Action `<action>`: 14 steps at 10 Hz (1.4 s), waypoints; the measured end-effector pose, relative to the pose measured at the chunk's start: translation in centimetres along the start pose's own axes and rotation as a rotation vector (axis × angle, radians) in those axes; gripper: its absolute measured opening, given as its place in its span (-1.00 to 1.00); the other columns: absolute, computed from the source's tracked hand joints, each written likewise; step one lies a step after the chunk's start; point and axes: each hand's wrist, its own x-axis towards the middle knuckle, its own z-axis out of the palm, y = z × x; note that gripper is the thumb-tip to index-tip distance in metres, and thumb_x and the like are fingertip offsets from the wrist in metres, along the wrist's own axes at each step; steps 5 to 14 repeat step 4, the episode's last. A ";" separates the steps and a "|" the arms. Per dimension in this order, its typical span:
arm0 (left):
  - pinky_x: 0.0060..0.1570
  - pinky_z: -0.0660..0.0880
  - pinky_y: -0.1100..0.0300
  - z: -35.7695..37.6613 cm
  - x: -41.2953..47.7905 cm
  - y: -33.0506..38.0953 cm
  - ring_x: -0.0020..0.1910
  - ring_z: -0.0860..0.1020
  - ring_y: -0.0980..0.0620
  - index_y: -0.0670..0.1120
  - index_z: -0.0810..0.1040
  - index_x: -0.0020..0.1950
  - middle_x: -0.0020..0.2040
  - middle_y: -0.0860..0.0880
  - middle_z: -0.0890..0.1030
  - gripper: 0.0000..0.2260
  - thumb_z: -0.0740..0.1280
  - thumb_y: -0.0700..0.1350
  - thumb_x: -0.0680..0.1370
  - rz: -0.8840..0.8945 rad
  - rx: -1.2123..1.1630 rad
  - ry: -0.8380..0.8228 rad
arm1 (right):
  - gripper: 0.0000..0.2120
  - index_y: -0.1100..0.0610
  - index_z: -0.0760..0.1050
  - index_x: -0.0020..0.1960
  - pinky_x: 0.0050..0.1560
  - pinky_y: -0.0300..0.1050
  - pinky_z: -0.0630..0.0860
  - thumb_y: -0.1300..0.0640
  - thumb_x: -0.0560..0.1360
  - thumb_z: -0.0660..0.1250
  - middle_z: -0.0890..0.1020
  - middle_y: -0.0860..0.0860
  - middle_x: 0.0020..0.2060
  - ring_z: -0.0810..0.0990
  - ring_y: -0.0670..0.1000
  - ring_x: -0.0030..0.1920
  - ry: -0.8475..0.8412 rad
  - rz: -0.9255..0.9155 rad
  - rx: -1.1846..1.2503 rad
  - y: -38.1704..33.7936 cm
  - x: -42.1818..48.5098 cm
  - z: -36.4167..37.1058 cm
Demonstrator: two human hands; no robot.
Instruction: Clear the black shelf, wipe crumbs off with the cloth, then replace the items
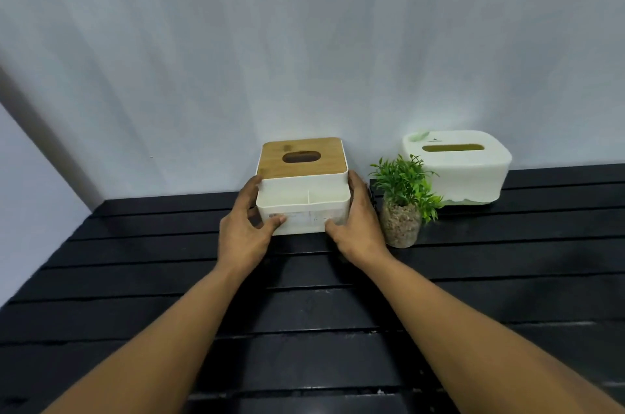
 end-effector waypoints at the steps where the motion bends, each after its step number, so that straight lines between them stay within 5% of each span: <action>1: 0.11 0.44 0.28 0.0 -0.1 0.1 0.03 0.49 0.28 0.24 0.25 0.42 0.15 0.27 0.44 -0.31 0.50 -0.13 0.42 0.004 0.007 -0.009 | -0.17 0.00 0.08 0.47 0.28 -0.17 0.34 0.29 0.34 0.42 0.37 -0.05 0.37 0.38 -0.03 0.31 0.005 0.007 0.009 0.3 0.0 -0.1; 2: 0.12 0.45 0.24 0.3 -0.1 0.0 0.08 0.52 0.19 0.25 0.22 0.43 0.15 0.23 0.46 -0.30 0.48 -0.13 0.43 -0.015 0.015 -0.011 | -0.21 0.02 0.12 0.45 0.29 -0.10 0.38 0.28 0.34 0.42 0.42 -0.03 0.32 0.41 0.00 0.29 0.009 0.042 0.024 0.4 0.0 0.0; 4: 0.20 0.46 0.06 0.1 -1.5 0.7 0.24 0.48 0.04 0.50 -0.20 0.37 0.29 0.11 0.48 -0.08 0.39 -0.18 0.46 0.003 0.084 -0.117 | -0.09 0.07 0.05 0.49 0.35 0.03 0.36 0.26 0.29 0.47 0.38 0.04 0.37 0.37 0.07 0.36 0.041 0.128 -0.011 0.0 -0.4 0.3; 14: 0.20 0.46 0.06 0.1 -1.5 0.7 0.24 0.48 0.04 0.50 -0.20 0.37 0.29 0.11 0.48 -0.08 0.39 -0.18 0.46 0.003 0.084 -0.117 | -0.09 0.07 0.05 0.49 0.35 0.03 0.36 0.26 0.29 0.47 0.38 0.04 0.37 0.37 0.07 0.36 0.041 0.128 -0.011 0.0 -0.4 0.3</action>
